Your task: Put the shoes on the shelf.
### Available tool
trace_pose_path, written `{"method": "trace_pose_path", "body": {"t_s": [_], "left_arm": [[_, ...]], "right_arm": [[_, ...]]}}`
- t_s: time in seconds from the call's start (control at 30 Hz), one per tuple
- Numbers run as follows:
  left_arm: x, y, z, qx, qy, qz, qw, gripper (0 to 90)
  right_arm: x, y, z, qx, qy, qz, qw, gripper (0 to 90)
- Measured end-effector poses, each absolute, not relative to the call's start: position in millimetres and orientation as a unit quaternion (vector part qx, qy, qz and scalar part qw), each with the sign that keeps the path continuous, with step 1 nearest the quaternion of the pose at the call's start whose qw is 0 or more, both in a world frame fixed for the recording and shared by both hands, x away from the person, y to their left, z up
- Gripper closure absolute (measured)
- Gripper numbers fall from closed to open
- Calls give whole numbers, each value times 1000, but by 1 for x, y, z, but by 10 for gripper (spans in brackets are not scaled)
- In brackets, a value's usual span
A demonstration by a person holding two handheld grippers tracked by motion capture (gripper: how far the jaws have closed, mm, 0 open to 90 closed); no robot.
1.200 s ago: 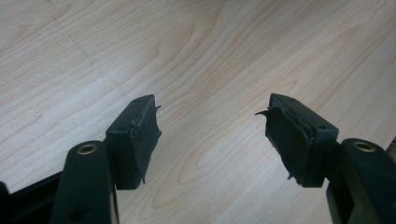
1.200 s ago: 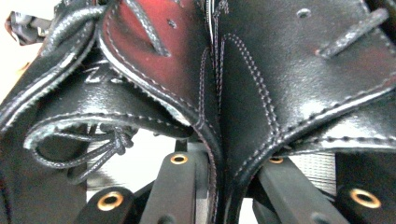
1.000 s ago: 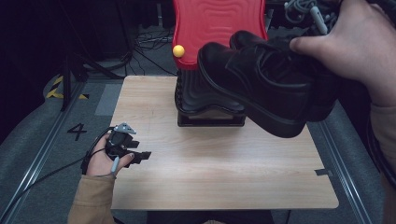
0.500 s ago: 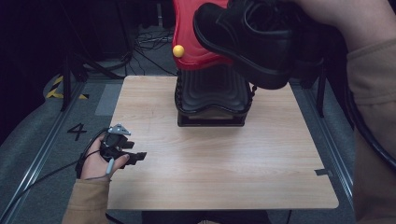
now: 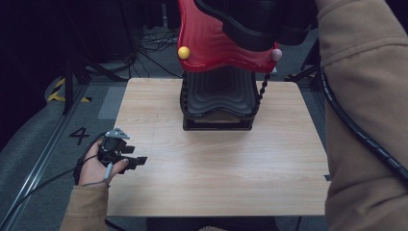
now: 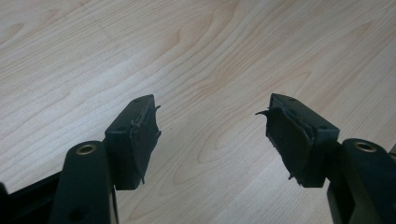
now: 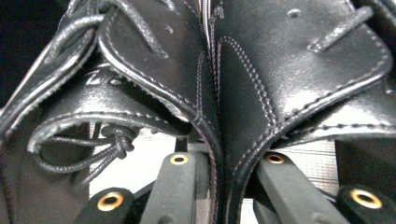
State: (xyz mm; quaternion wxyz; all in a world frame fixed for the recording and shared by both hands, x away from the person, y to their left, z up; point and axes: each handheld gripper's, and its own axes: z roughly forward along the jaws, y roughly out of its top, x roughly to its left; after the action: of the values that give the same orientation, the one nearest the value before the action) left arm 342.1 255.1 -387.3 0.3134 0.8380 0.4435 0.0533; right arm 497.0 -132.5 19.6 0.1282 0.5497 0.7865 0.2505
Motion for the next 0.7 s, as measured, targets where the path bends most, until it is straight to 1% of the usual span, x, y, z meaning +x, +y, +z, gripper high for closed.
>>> {"method": "trace_pose_path", "body": {"t_s": [0.07,0.13,0.2,0.33,0.4,0.63,0.7], "left_arm": [[343,257,-388,836,447,56,313,343],[344,260,-389,836,449,54,310,344],[344,260,-389,835,449,55,312,344],[344,263,-389,833,452,56,315,343],[345,265,-391,830,457,49,315,344],[348,267,-394,828,462,47,314,343],[347,267,-395,831,464,54,301,343]], "right_arm": [[501,-131,20,550,785,254,133,820],[516,-124,19,556,777,257,146,821],[519,-123,18,558,774,257,149,821],[539,-109,15,571,761,250,178,820],[545,-105,13,573,756,255,185,820],[560,-94,5,583,747,255,191,817],[566,-90,-4,585,744,258,194,815]]}}
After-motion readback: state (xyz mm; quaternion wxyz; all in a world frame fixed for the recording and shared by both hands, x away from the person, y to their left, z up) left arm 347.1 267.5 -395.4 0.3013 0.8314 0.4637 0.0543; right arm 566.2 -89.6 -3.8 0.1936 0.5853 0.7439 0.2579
